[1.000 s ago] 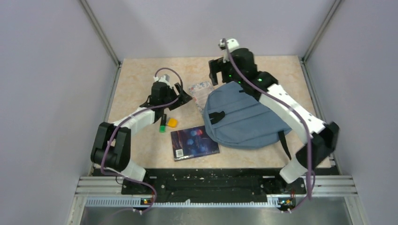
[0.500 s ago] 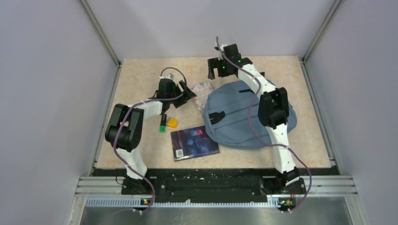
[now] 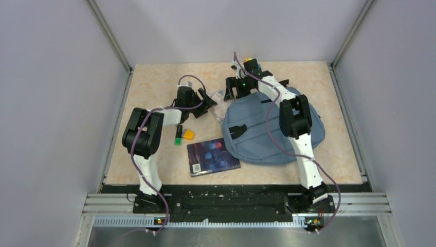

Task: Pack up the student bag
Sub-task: Pick up the book from the center of the board.

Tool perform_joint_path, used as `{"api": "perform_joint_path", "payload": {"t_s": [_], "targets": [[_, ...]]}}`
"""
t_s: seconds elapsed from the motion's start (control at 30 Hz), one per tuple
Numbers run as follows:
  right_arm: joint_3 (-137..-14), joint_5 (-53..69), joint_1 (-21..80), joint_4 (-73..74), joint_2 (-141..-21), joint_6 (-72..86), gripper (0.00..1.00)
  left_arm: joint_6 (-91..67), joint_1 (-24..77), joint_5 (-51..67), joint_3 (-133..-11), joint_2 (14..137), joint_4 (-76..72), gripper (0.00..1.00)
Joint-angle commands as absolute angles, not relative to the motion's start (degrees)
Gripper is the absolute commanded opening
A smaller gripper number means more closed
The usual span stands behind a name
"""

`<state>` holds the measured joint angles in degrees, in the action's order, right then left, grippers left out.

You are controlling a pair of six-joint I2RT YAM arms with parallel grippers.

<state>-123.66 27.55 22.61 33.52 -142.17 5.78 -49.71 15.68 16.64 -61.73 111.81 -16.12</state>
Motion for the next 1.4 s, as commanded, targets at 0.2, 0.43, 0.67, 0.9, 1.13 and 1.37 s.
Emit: {"api": "perform_joint_path", "payload": {"t_s": [0.2,0.43,0.67,0.9,1.13,1.37], "targets": [[-115.9,42.1,31.5,26.8,-137.1,11.6,0.81,-50.9,14.2,11.5,-56.5,106.9,-19.5,0.76],[-110.5,40.7,34.1,18.5,-135.0,18.7,0.73,-54.8,14.1,14.6,-52.1,105.3,-27.5,0.55],[-107.3,37.4,34.7,15.3,-135.1,21.3,0.70,-56.5,14.8,18.3,-51.7,101.3,-33.2,0.52],[-106.4,37.2,34.8,14.6,-134.5,21.7,0.70,-55.2,14.9,19.6,-50.0,99.7,-36.6,0.52],[-105.3,36.2,34.8,15.4,-132.3,20.9,0.69,-53.9,14.9,18.8,-51.9,100.6,-31.8,0.31],[-105.9,29.4,34.7,19.1,-125.1,16.2,0.81,-46.7,14.9,10.6,-51.8,92.7,-21.4,0.00]]}}
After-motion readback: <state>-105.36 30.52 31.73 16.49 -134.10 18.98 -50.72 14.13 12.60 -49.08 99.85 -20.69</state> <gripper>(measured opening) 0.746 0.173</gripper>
